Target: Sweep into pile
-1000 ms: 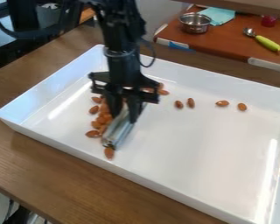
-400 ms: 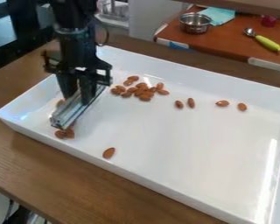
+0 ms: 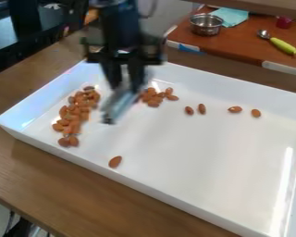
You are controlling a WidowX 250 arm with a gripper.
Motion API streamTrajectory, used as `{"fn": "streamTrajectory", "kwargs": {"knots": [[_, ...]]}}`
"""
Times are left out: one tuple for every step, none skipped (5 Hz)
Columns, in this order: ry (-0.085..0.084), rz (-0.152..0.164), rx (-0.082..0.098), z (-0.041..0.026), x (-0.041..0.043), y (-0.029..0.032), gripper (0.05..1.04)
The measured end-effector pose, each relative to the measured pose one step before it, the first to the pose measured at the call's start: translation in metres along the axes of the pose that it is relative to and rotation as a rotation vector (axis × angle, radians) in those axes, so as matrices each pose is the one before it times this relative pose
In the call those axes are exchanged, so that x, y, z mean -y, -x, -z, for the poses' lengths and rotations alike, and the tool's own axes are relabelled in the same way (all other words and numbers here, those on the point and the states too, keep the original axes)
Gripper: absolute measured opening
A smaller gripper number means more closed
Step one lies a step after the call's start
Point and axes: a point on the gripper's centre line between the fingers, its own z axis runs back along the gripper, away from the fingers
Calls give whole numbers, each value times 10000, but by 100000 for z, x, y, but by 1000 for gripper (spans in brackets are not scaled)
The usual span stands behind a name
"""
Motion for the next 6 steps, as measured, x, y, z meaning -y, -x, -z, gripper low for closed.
{"fn": "streamTrajectory", "kwargs": {"knots": [[339,289,175,-151,4638,326,349],[-104,20,-158,1153,4442,-1123,349],[-262,141,-17,1865,3391,-532,349],[-422,-106,17,2414,2706,-1317,349],[-290,-44,12,1545,1376,-843,349],[-331,-77,-87,1488,-237,-209,349]]}}
